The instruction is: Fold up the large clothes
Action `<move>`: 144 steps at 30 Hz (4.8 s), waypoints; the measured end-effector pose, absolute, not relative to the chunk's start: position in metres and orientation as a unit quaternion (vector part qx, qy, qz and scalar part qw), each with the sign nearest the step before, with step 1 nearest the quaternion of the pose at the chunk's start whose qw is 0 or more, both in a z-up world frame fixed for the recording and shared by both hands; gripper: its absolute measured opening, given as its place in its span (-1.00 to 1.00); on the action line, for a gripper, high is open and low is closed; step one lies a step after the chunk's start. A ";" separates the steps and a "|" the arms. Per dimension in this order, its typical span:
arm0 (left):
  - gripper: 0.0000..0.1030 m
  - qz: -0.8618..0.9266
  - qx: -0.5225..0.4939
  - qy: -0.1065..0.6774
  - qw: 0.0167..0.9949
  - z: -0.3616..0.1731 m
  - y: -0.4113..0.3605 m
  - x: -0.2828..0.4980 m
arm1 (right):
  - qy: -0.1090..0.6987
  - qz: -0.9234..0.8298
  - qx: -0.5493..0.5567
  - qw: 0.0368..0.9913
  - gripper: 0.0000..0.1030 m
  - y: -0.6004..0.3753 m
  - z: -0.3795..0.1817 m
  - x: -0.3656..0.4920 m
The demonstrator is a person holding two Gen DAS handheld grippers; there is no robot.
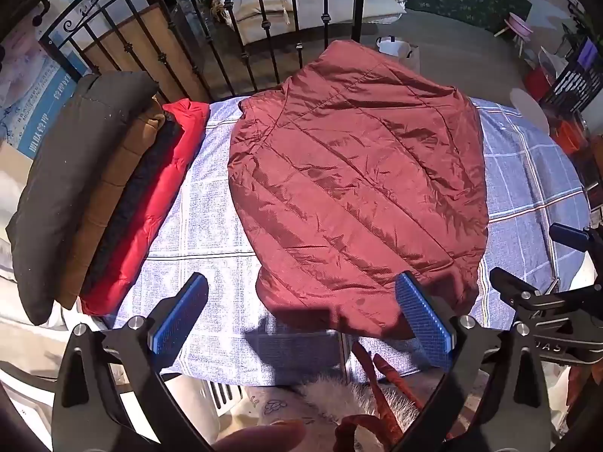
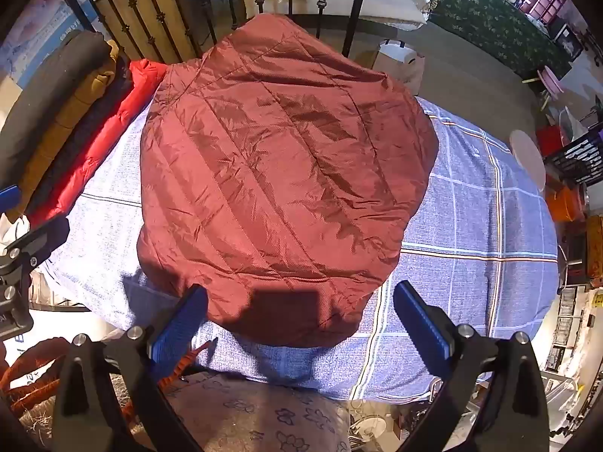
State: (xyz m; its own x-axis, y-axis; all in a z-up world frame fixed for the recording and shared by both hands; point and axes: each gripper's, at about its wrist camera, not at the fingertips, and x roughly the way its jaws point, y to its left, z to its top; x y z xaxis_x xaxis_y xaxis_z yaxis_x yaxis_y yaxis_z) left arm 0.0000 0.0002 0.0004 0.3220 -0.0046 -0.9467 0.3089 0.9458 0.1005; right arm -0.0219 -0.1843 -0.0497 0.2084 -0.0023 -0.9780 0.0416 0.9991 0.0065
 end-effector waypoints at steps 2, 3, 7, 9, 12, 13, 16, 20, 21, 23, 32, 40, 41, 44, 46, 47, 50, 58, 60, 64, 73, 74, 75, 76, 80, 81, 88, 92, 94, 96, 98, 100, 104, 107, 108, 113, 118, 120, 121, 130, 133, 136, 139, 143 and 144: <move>0.90 -0.097 0.129 0.573 0.804 0.002 0.000 0.000 | 0.629 -0.014 0.016 0.777 0.89 -0.184 -0.050 -0.022; 0.90 -0.103 0.129 0.569 0.805 0.000 0.003 -0.002 | 0.629 -0.014 0.016 0.777 0.89 -0.184 -0.050 -0.022; 0.90 -0.104 0.128 0.578 0.800 0.001 0.004 0.000 | 0.627 -0.014 0.016 0.778 0.89 -0.184 -0.050 -0.023; 0.90 -0.104 0.130 0.578 0.799 0.003 0.004 -0.003 | 0.628 -0.015 0.015 0.778 0.89 -0.183 -0.050 -0.023; 0.90 -0.102 0.132 0.576 0.800 0.004 0.002 -0.003 | 0.629 -0.015 0.014 0.777 0.89 -0.183 -0.051 -0.023; 0.90 -0.101 0.131 0.576 0.800 0.004 0.003 -0.004 | 0.629 -0.015 0.014 0.777 0.89 -0.183 -0.052 -0.023; 0.90 -0.102 0.134 0.578 0.798 0.001 0.002 -0.003 | 0.630 -0.015 0.014 0.777 0.89 -0.179 -0.049 -0.024; 0.90 -0.101 0.135 0.581 0.796 0.000 0.002 -0.004 | 0.629 -0.014 0.014 0.777 0.89 -0.182 -0.051 -0.024; 0.90 -0.101 0.136 0.582 0.796 -0.001 0.002 -0.004 | 0.629 -0.014 0.013 0.777 0.89 -0.182 -0.051 -0.024; 0.90 -0.100 0.136 0.583 0.795 -0.002 0.002 -0.004 | 0.629 -0.015 0.013 0.777 0.89 -0.182 -0.051 -0.023; 0.90 -0.100 0.138 0.587 0.791 -0.007 0.002 -0.004 | 0.629 -0.014 0.012 0.777 0.89 -0.181 -0.050 -0.024; 0.90 -0.097 0.138 0.589 0.791 -0.007 0.003 -0.004 | 0.629 -0.013 0.010 0.777 0.89 -0.180 -0.052 -0.024; 0.90 -0.097 0.137 0.589 0.790 -0.007 0.004 -0.005 | 0.629 -0.013 0.009 0.777 0.89 -0.180 -0.052 -0.024; 0.90 -0.096 0.136 0.591 0.789 -0.007 0.005 -0.005 | 0.629 -0.012 0.007 0.777 0.89 -0.179 -0.052 -0.023; 0.90 -0.095 0.136 0.592 0.788 -0.008 0.005 -0.005 | 0.630 -0.011 0.007 0.777 0.89 -0.179 -0.052 -0.024; 0.90 -0.095 0.136 0.593 0.788 -0.008 0.005 -0.005 | 0.630 -0.011 0.007 0.776 0.89 -0.179 -0.053 -0.024; 0.90 -0.094 0.136 0.595 0.787 -0.009 0.005 -0.004 | 0.630 -0.011 0.006 0.776 0.89 -0.179 -0.052 -0.024; 0.90 -0.094 0.136 0.596 0.786 -0.010 0.006 -0.005 | 0.630 -0.011 0.005 0.776 0.89 -0.179 -0.052 -0.024; 0.90 -0.094 0.135 0.596 0.786 -0.010 0.006 -0.005 | 0.630 -0.011 0.006 0.776 0.89 -0.179 -0.052 -0.024; 0.90 -0.095 0.133 0.598 0.785 -0.012 0.005 -0.006 | 0.630 -0.011 0.006 0.776 0.89 -0.179 -0.052 -0.024; 0.90 -0.098 0.130 0.602 0.782 -0.012 0.004 -0.006 | 0.630 -0.011 0.006 0.776 0.89 -0.179 -0.052 -0.024; 0.90 -0.098 0.130 0.602 0.782 -0.012 0.004 -0.006 | 0.631 -0.010 0.006 0.776 0.89 -0.179 -0.052 -0.024; 0.90 -0.099 0.130 0.603 0.781 -0.011 0.004 -0.005 | 0.631 -0.010 0.006 0.776 0.89 -0.178 -0.053 -0.024; 0.90 -0.099 0.130 0.603 0.781 -0.012 0.004 -0.005 | 0.631 -0.010 0.005 0.776 0.89 -0.178 -0.053 -0.025; 0.90 -0.099 0.130 0.603 0.781 -0.011 0.005 -0.006 | 0.631 -0.008 0.004 0.775 0.89 -0.176 -0.054 -0.025; 0.90 -0.098 0.130 0.603 0.781 -0.011 0.005 -0.006 | 0.631 -0.009 0.004 0.776 0.89 -0.176 -0.054 -0.025; 0.90 -0.097 0.130 0.603 0.781 -0.011 0.007 -0.006 | 0.631 -0.009 0.005 0.775 0.89 -0.176 -0.054 -0.025; 0.90 -0.098 0.130 0.604 0.780 -0.011 0.007 -0.005 | 0.632 -0.008 0.004 0.775 0.89 -0.175 -0.054 -0.026; 0.90 -0.098 0.129 0.604 0.780 -0.011 0.007 -0.005 | 0.631 -0.008 0.004 0.775 0.89 -0.175 -0.054 -0.025; 0.90 -0.098 0.129 0.604 0.780 -0.011 0.007 -0.005 | 0.632 -0.008 0.004 0.775 0.89 -0.175 -0.054 -0.026; 0.90 -0.098 0.129 0.604 0.780 -0.011 0.007 -0.006 | 0.632 -0.008 0.004 0.775 0.89 -0.174 -0.054 -0.026; 0.90 -0.098 0.130 0.604 0.780 -0.011 0.007 -0.005 | 0.632 -0.008 0.005 0.775 0.89 -0.175 -0.054 -0.026; 0.90 -0.097 0.129 0.606 0.779 -0.012 0.007 -0.007 | 0.632 -0.008 0.004 0.775 0.89 -0.174 -0.055 -0.026; 0.90 -0.097 0.128 0.608 0.778 -0.014 0.007 -0.007 | 0.633 -0.007 0.004 0.774 0.89 -0.174 -0.056 -0.026; 0.90 -0.097 0.128 0.608 0.778 -0.015 0.007 -0.007 | 0.633 -0.007 0.004 0.774 0.89 -0.174 -0.056 -0.026; 0.90 -0.097 0.128 0.611 0.775 -0.017 0.005 -0.006 | 0.635 -0.007 0.004 0.773 0.89 -0.173 -0.058 -0.028; 0.90 -0.097 0.129 0.612 0.774 -0.017 0.004 -0.006 | 0.636 -0.006 0.004 0.772 0.89 -0.174 -0.059 -0.026; 0.90 -0.097 0.129 0.613 0.774 -0.018 0.004 -0.005 | 0.636 -0.005 0.004 0.771 0.89 -0.175 -0.059 -0.025; 0.90 -0.096 0.129 0.613 0.773 -0.018 0.004 -0.005 | 0.637 -0.005 0.004 0.771 0.89 -0.174 -0.059 -0.026; 0.90 -0.096 0.130 0.620 0.767 -0.023 0.003 0.001 | 0.642 -0.003 0.005 0.767 0.89 -0.175 -0.063 -0.021; 0.90 -0.098 0.130 0.624 0.764 -0.024 0.002 0.002 | 0.645 -0.001 0.006 0.764 0.89 -0.177 -0.064 -0.018; 0.90 -0.102 0.128 0.629 0.760 -0.026 0.001 0.004 | 0.648 0.001 0.005 0.761 0.89 -0.177 -0.066 -0.016; 0.90 -0.106 0.121 0.638 0.753 -0.031 0.002 0.006 | 0.651 0.004 0.005 0.759 0.89 -0.176 -0.069 -0.014; 0.90 -0.102 0.091 0.659 0.740 -0.042 0.011 0.013 | 0.653 0.019 0.006 0.757 0.89 -0.176 -0.074 -0.010; 0.90 -0.097 0.079 0.663 0.738 -0.045 0.015 0.015 | 0.652 0.024 0.005 0.758 0.89 -0.175 -0.075 -0.009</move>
